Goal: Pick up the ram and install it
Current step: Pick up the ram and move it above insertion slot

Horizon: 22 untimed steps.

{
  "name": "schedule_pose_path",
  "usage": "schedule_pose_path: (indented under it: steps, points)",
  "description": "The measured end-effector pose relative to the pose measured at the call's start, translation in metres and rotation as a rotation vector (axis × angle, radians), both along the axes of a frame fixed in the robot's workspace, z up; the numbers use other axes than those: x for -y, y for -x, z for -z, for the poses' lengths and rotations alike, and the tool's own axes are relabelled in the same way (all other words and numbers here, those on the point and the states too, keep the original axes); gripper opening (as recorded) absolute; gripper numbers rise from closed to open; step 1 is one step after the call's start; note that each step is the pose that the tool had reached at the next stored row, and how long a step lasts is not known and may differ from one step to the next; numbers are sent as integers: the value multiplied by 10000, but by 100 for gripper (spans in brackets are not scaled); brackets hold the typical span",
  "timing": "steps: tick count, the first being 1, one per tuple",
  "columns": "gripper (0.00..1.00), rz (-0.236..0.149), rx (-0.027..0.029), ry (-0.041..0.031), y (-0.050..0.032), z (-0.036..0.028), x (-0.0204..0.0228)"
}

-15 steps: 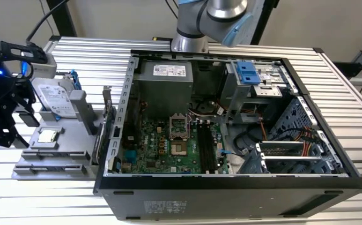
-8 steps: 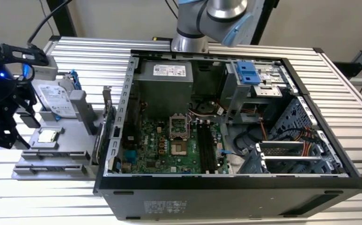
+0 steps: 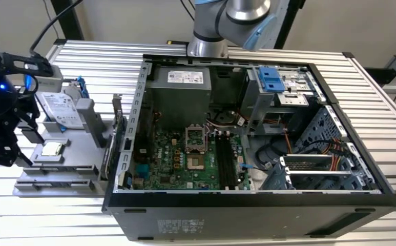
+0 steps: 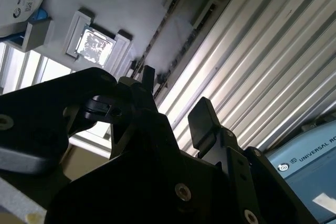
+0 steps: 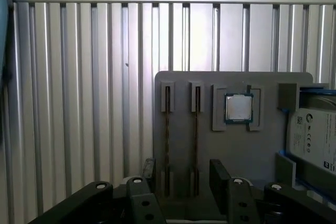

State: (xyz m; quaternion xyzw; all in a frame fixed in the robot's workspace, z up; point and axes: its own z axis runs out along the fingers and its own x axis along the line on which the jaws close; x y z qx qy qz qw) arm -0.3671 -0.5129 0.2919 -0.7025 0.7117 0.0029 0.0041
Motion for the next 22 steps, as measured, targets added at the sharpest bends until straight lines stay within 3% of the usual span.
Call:
schedule_pose_path:
  steps: [13, 22]
  points:
    - [100, 0, -91, 0, -4, 61, 72]
    - [100, 0, -114, 1, -5, 107, 80]
